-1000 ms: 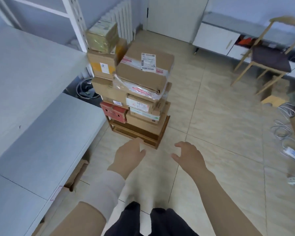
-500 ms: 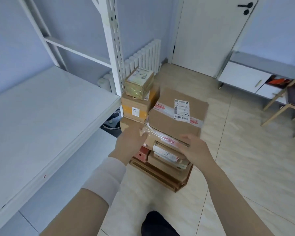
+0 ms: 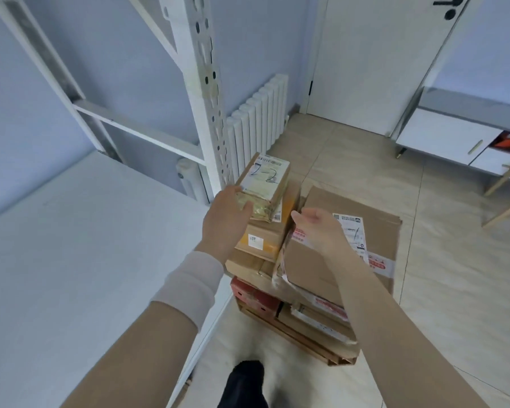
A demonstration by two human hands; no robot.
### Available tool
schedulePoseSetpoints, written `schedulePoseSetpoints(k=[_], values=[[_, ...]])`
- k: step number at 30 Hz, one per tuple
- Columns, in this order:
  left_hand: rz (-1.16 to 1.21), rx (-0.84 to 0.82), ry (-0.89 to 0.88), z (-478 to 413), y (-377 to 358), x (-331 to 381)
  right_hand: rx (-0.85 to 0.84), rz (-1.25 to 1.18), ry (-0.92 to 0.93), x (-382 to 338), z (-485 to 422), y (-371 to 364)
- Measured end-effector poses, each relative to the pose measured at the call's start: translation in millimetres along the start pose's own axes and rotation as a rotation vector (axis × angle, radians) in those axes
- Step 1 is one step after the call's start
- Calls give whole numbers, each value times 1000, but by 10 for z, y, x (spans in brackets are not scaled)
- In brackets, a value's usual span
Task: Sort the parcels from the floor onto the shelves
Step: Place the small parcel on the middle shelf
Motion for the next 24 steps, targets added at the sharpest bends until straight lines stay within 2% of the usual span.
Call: schedulePoseSetpoints(k=[11, 17, 24], values=[[257, 8, 127, -485, -399, -323, 29, -152, -176, -53, -557, -624], [310, -58, 243, -521, -599, -478, 30, -283, -297, 69, -586, -813], [391, -12, 287, -503, -620, -476, 71, -342, -290, 56, -593, -814]])
Point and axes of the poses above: each hand's wrist, its own z-axis away from the middle knuckle, its own y-axis out of the back of the hand, x = y × z, the point moved 10 cm from there along -z, towards the middle knuckle, and after that the axes turned 12 degrees about x, right-handed, at the moved point
